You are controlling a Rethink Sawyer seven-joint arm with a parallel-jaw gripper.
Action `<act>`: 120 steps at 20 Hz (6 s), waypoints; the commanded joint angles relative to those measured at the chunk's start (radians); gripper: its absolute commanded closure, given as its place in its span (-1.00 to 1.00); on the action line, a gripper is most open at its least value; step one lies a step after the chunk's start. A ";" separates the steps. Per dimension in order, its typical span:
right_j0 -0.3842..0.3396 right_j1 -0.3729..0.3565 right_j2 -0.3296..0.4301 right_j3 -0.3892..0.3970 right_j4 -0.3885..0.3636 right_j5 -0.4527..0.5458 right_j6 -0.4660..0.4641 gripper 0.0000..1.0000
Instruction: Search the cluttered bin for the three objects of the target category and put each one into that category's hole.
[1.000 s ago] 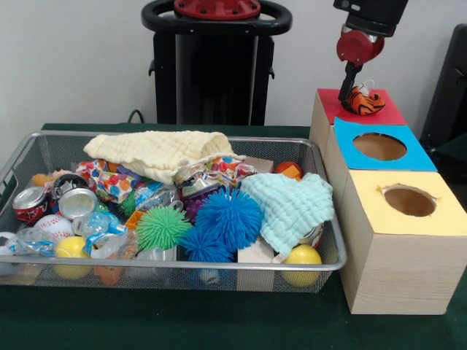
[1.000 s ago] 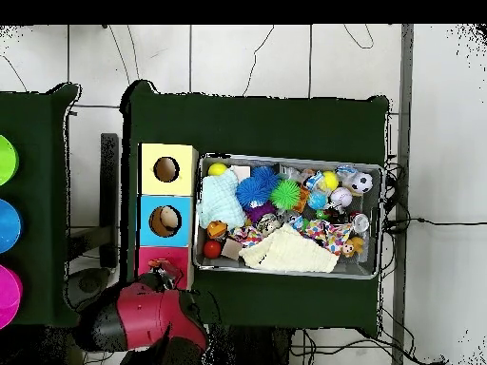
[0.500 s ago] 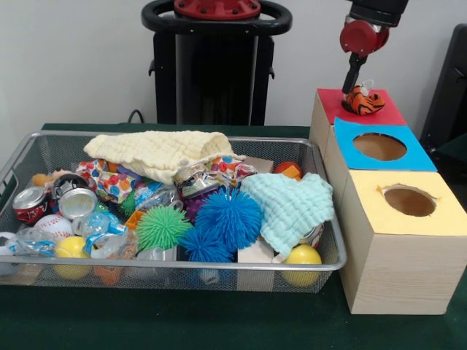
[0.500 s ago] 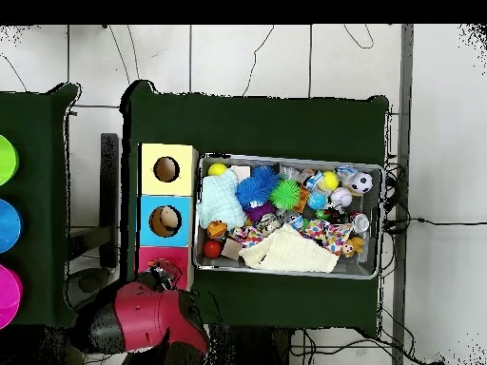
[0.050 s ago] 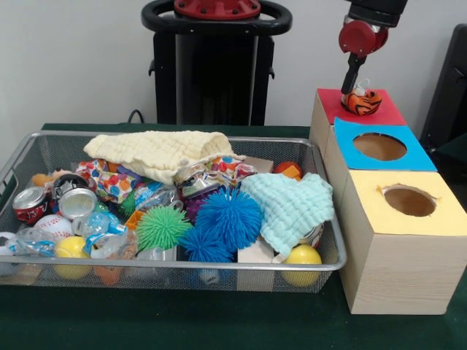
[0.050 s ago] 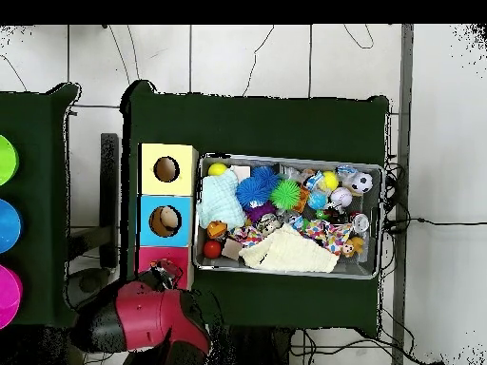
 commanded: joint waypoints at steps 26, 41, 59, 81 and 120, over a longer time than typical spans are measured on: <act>0.030 0.040 0.065 -0.046 0.059 0.050 0.289 1.00; -0.022 0.128 0.095 -0.013 0.036 -0.126 0.270 1.00; -0.019 -0.087 0.076 -0.002 0.053 0.159 0.216 1.00; -0.066 -0.007 0.129 -0.002 0.037 0.033 0.234 1.00; -0.136 -0.023 0.154 -0.001 0.032 0.051 0.164 1.00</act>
